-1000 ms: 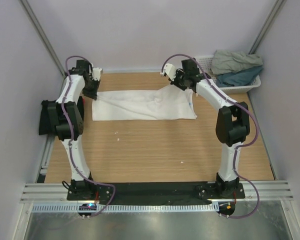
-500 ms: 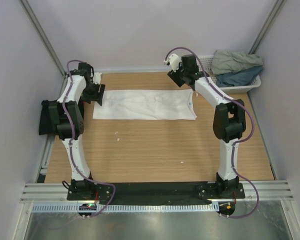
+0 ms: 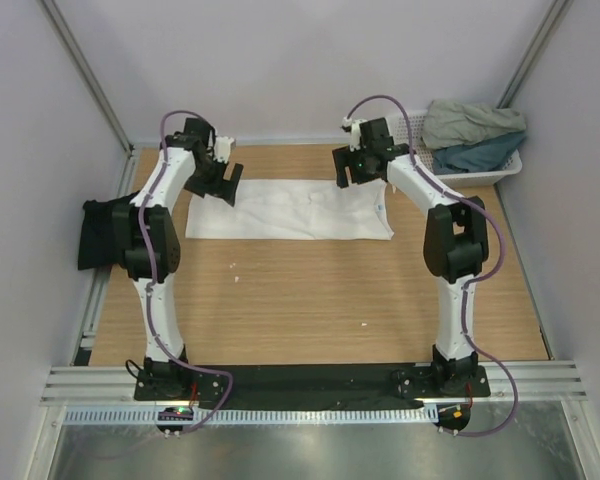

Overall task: Fold and stack the t-shirts
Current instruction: Fold the tshirt

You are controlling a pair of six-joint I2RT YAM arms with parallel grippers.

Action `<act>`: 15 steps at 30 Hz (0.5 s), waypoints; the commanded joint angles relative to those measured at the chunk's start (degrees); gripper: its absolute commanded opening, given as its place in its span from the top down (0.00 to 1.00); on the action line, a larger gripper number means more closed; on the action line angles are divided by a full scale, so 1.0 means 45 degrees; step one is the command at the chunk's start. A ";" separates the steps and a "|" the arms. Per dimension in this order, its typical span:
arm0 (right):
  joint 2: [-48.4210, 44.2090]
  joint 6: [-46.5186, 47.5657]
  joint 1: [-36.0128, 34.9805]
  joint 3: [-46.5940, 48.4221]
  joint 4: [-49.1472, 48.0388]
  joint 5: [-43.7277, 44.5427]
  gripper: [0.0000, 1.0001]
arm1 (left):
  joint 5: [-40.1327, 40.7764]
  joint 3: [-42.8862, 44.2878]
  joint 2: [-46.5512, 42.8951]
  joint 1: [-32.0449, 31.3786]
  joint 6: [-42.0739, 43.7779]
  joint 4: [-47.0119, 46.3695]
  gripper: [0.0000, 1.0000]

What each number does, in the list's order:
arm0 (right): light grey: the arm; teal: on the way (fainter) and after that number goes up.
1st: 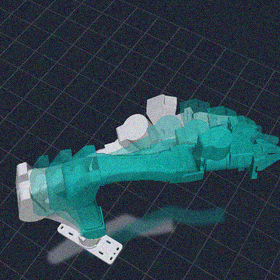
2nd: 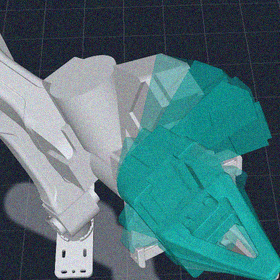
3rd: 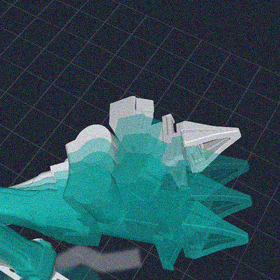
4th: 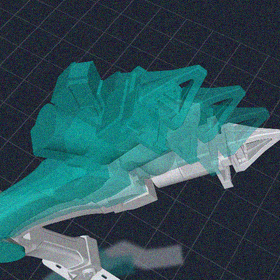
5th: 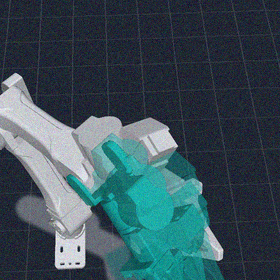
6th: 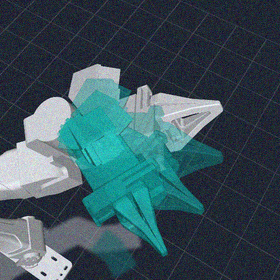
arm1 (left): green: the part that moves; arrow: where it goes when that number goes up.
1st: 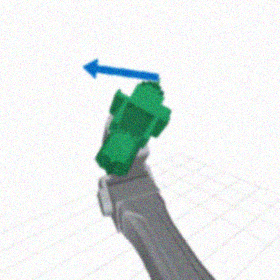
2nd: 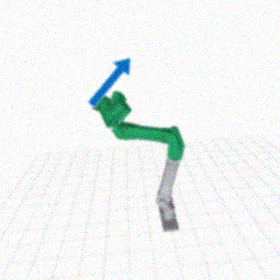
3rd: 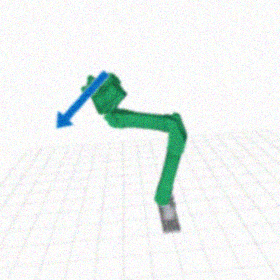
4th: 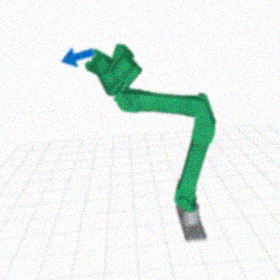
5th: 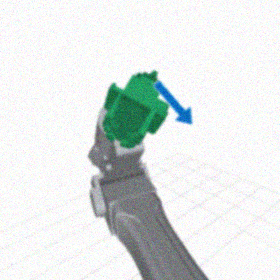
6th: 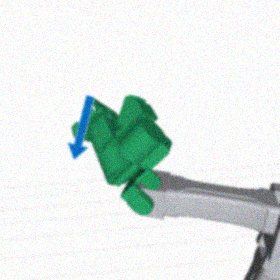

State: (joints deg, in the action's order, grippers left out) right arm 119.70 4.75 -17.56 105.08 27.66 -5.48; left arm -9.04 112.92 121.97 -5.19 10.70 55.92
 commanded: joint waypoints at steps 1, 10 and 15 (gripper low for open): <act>0.0918 -0.1894 -0.0043 0.0028 0.0943 -0.0872 0.21 | -0.0491 -0.0735 0.0356 0.0060 -0.0326 -0.0257 0.01; 0.2050 -0.2404 -0.0062 0.0165 0.0767 -0.1361 0.21 | -0.0433 -0.0682 0.1214 0.0040 -0.1146 0.0287 0.00; 0.2910 -0.2365 -0.0043 0.0769 0.0962 -0.1459 0.21 | -0.0082 -0.0193 0.2033 -0.0173 -0.1362 0.1302 0.00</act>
State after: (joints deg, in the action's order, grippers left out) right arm 130.28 -4.78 -17.56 105.54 32.18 -10.72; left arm -10.07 109.60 129.34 -5.34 5.96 58.15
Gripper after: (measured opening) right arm 0.794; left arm 0.994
